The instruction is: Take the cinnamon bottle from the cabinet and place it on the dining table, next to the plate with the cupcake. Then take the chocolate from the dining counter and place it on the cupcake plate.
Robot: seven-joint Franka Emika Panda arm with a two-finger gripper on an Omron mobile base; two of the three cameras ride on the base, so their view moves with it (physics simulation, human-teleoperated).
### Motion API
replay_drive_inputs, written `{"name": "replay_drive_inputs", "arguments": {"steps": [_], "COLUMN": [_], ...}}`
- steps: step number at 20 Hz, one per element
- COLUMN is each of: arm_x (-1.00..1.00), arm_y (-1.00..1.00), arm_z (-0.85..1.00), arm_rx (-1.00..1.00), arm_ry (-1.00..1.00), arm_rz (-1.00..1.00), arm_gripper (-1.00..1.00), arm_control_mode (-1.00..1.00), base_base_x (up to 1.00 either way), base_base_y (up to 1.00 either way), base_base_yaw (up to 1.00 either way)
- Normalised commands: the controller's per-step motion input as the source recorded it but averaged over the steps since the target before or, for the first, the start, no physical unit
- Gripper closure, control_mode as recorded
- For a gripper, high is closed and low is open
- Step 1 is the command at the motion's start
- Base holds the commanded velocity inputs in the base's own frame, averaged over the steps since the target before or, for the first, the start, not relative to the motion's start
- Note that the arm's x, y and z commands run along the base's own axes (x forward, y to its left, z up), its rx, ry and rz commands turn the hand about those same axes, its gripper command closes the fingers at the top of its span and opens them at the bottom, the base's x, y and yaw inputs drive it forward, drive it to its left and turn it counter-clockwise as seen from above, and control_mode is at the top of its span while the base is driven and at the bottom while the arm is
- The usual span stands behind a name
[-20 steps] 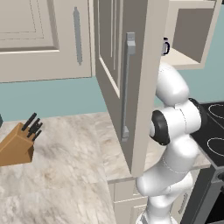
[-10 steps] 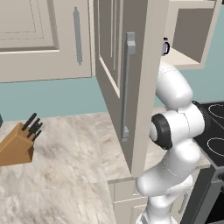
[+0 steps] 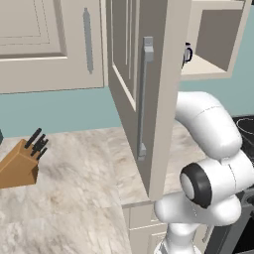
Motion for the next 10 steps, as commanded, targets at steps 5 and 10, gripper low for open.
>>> {"name": "replay_drive_inputs", "arguments": {"steps": [5, 10], "arm_x": [-1.00, -1.00], "arm_y": [0.00, 0.00], "arm_z": [0.00, 0.00], "arm_rx": [0.00, 0.00], "arm_ry": [0.04, 0.06], "arm_rz": [0.00, 0.00], "arm_gripper": [1.00, 1.00], "arm_control_mode": [-1.00, -1.00], "base_base_x": [0.00, 0.00], "base_base_y": [0.00, 0.00], "base_base_yaw": [0.00, 0.00]}}
